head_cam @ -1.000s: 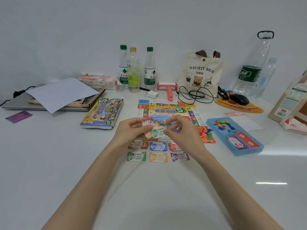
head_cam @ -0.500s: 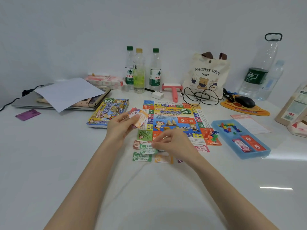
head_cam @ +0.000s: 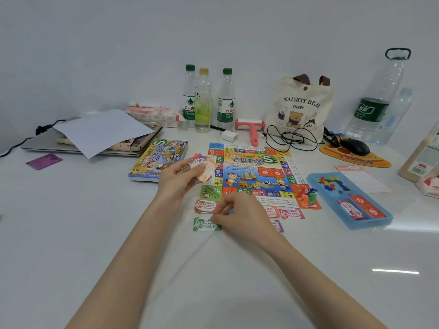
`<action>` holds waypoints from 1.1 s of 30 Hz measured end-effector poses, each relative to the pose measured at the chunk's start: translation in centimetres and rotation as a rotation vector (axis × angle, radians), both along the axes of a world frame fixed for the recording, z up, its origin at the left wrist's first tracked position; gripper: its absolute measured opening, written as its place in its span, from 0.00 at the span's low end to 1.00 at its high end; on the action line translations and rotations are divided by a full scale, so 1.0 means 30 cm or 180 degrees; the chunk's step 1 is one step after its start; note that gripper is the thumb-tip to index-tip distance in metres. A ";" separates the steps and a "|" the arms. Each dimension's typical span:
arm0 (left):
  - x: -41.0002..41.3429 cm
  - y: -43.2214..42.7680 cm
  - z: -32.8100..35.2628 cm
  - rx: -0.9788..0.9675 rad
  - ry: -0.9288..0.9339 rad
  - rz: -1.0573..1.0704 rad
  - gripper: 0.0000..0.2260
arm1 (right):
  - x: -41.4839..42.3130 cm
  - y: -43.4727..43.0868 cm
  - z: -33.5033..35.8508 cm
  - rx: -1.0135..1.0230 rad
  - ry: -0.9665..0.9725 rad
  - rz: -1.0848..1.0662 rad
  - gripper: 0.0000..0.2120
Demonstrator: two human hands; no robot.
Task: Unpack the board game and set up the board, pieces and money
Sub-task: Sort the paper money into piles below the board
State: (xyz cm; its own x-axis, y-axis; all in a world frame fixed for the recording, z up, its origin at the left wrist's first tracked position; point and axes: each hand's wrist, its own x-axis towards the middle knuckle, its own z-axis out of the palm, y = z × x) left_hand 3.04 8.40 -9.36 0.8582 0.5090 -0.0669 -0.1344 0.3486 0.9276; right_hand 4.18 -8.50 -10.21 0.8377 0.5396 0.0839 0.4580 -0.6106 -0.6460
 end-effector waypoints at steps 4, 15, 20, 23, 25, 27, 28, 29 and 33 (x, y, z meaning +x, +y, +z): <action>0.001 -0.004 -0.003 0.0015 0.0019 -0.0018 0.18 | -0.004 0.000 -0.013 -0.0052 -0.0351 -0.0018 0.06; -0.018 -0.067 0.031 0.0461 0.0239 -0.0745 0.15 | 0.063 -0.068 0.048 0.1558 -0.0193 -0.0591 0.03; -0.023 -0.094 0.041 0.0924 0.0124 -0.0722 0.14 | 0.074 -0.099 0.058 0.1606 -0.0086 -0.0504 0.04; -0.022 -0.109 0.039 0.1093 0.0117 -0.0810 0.15 | 0.084 -0.108 0.053 0.1654 -0.0039 -0.0509 0.05; -0.022 -0.116 0.040 0.1061 0.0127 -0.0819 0.15 | 0.091 -0.114 0.049 0.1753 0.0134 -0.0503 0.04; -0.020 -0.115 0.037 0.1019 0.0145 -0.0797 0.16 | 0.095 -0.119 0.044 0.1841 0.0336 -0.0491 0.03; -0.019 -0.112 0.034 0.1007 0.0159 -0.0770 0.17 | 0.095 -0.121 0.043 0.1856 0.0402 -0.0465 0.03; -0.020 -0.111 0.033 0.0991 0.0173 -0.0742 0.18 | 0.094 -0.123 0.041 0.1846 0.0453 -0.0428 0.04; -0.018 -0.102 0.031 0.0829 0.0233 -0.0737 0.20 | 0.087 -0.123 0.040 0.1825 0.0674 -0.0470 0.07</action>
State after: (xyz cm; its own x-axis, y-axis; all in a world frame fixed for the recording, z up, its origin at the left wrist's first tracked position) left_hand 2.52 5.34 -8.45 0.9505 0.3096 -0.0261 -0.0093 0.1125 0.9936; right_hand 6.80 -12.20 -9.00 0.9301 0.3354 0.1497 0.2215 -0.1873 -0.9570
